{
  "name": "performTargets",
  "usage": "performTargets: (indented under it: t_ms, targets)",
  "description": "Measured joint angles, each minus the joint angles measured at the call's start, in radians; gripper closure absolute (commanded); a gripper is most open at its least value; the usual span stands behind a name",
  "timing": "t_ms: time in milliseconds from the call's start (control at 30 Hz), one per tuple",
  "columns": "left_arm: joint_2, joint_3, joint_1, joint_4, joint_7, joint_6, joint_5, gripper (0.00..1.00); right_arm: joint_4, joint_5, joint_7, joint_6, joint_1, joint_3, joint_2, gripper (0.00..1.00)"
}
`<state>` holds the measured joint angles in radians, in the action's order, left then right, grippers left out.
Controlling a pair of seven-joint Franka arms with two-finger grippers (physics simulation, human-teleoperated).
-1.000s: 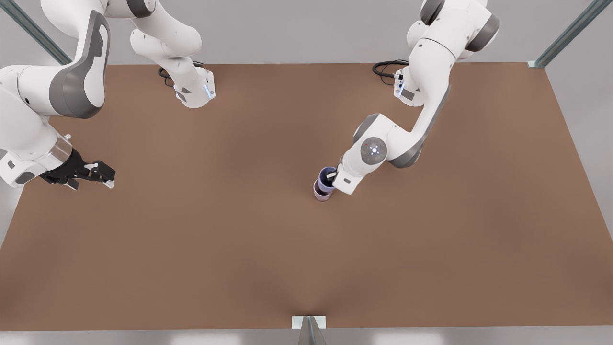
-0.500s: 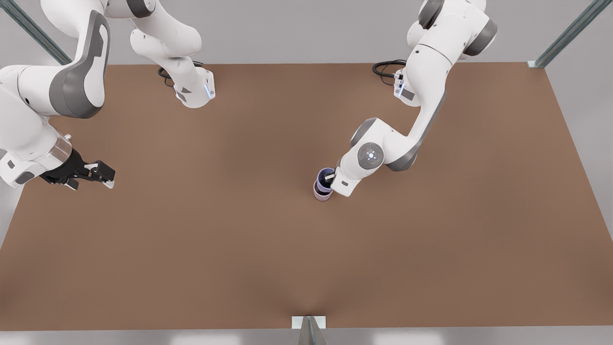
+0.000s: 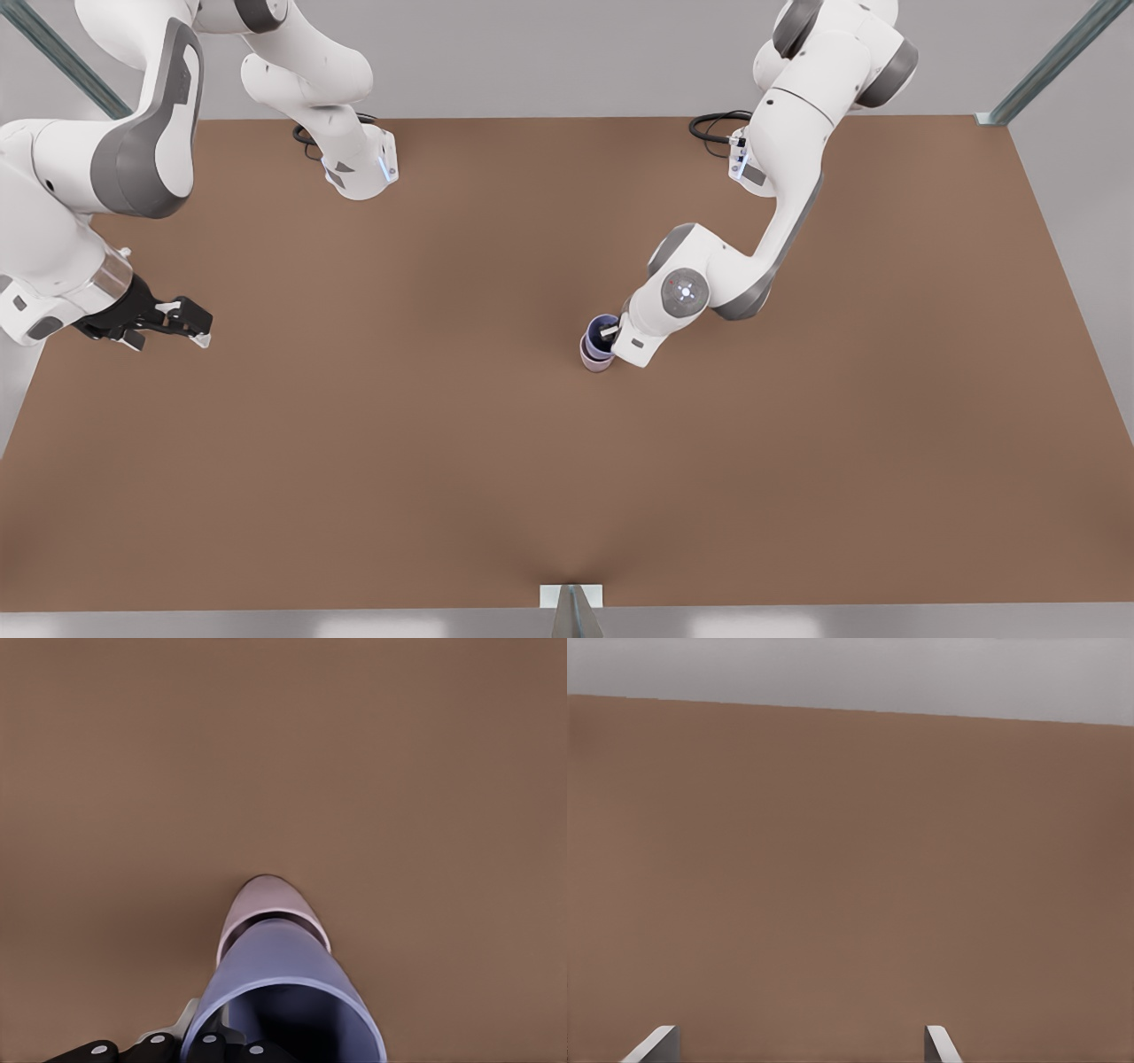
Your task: Stack the cups, with the pink cup at the bottom and the purple cup at the top
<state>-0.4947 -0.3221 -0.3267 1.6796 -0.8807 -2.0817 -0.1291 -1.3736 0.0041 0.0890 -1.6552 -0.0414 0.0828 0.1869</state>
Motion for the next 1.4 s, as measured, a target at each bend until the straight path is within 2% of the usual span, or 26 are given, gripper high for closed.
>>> performTargets:
  t_ms: [400, 500, 533, 567, 1400]
  targets:
    - [-0.031, 0.0, 0.0, 0.0, 0.002, -0.022, 0.007, 0.78, 0.001, 0.0, 0.0, 0.0, 0.0, 0.0, -0.001, 0.0]
    - [-0.038, 0.0, 0.0, 0.0, 0.019, -0.024, -0.005, 0.44, 0.001, -0.001, 0.0, 0.0, 0.0, 0.0, -0.001, 0.0]
    - [-0.038, 0.0, 0.0, 0.0, 0.019, -0.03, -0.011, 0.13, 0.0, -0.002, 0.0, 0.0, 0.0, 0.0, -0.001, 0.0]
    - [-0.038, 0.002, 0.0, 0.0, 0.018, -0.034, -0.015, 0.0, 0.001, -0.002, 0.0, 0.0, 0.0, 0.0, -0.001, 0.0]
    - [-0.008, 0.002, -0.003, -0.027, 0.004, 0.01, -0.02, 0.0, 0.0, 0.0, 0.0, 0.0, 0.01, 0.0, 0.0, 0.0]
